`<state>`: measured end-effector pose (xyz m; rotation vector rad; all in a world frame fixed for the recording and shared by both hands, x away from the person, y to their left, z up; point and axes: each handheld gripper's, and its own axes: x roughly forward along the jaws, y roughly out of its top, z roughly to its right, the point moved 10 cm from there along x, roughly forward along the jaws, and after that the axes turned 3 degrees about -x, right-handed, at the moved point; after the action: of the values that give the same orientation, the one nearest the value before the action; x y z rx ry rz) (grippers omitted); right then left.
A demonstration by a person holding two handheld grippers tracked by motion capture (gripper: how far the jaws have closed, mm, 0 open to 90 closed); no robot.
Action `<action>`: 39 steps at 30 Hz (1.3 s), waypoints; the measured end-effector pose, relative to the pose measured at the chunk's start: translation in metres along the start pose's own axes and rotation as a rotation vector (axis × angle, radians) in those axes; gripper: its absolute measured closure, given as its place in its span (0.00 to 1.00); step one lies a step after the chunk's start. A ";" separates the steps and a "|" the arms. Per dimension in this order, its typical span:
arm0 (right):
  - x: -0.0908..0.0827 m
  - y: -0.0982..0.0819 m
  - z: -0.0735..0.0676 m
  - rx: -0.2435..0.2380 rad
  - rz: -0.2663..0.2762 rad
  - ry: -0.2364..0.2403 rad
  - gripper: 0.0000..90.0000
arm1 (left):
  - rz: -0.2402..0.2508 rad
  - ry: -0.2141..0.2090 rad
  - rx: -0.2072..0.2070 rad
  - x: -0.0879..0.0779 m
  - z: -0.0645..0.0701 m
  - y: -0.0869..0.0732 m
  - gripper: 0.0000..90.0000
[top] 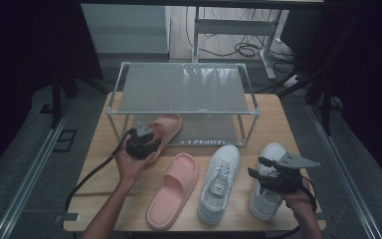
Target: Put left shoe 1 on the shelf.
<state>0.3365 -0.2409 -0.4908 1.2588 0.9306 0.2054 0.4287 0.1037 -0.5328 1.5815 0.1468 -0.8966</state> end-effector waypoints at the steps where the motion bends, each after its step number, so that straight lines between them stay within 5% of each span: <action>1: 0.000 0.000 0.000 0.000 0.000 0.000 0.44 | 0.000 0.000 0.000 0.000 0.000 0.000 0.75; 16: 0.001 -0.001 -0.001 -0.003 -0.005 0.001 0.44 | -0.048 -0.026 0.048 -0.045 -0.014 -0.054 0.98; 23: 0.003 -0.001 -0.003 -0.006 -0.008 0.004 0.44 | -0.091 -0.013 0.063 -0.044 -0.020 -0.079 1.00; 39: 0.002 -0.001 -0.002 -0.003 -0.008 0.001 0.44 | -0.134 -0.015 0.089 -0.032 -0.021 -0.084 1.00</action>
<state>0.3362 -0.2385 -0.4933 1.2519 0.9355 0.2006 0.3696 0.1553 -0.5808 1.6625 0.2068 -1.0308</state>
